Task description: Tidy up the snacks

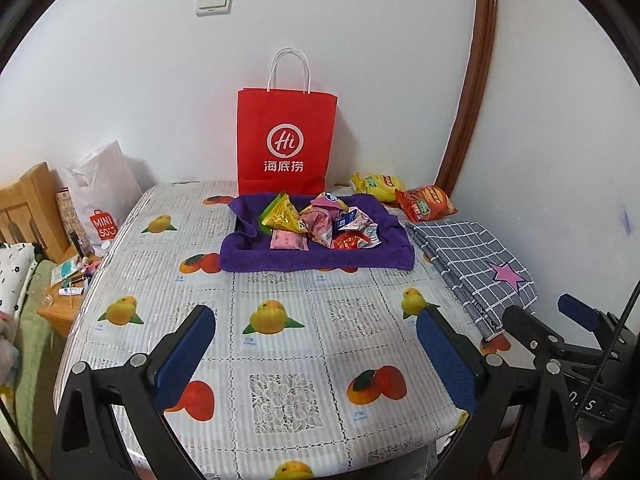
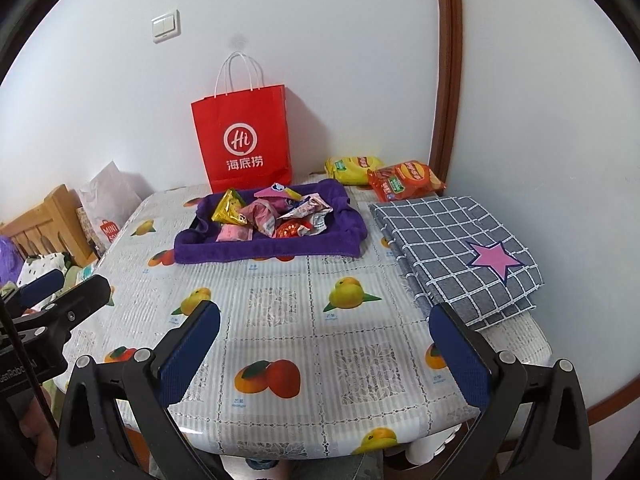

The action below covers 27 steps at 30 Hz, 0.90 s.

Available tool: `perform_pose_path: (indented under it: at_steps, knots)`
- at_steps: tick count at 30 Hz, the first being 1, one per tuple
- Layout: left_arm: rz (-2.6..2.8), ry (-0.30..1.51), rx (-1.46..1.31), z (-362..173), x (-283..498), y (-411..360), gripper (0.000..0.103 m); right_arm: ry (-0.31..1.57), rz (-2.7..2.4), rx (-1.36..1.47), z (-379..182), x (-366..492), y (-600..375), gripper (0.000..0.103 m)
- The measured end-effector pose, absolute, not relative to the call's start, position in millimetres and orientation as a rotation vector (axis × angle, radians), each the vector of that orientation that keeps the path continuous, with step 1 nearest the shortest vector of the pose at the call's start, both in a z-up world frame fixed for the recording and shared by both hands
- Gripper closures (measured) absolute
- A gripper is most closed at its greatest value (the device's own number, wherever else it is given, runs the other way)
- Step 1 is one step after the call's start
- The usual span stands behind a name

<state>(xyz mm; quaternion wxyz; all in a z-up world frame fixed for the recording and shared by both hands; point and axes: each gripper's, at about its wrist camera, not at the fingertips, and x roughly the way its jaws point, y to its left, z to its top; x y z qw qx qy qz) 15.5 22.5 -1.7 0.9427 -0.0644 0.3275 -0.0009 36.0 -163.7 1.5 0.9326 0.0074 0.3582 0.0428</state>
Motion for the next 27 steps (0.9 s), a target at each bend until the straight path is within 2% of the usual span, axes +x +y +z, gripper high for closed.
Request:
perform_pose_path:
  at_steps: [27]
  knots:
    - [-0.013,0.674,-0.125,-1.1,12.8,19.0,0.001,0.726,0.074,0.035,2.6,30.9,-167.5,0.000]
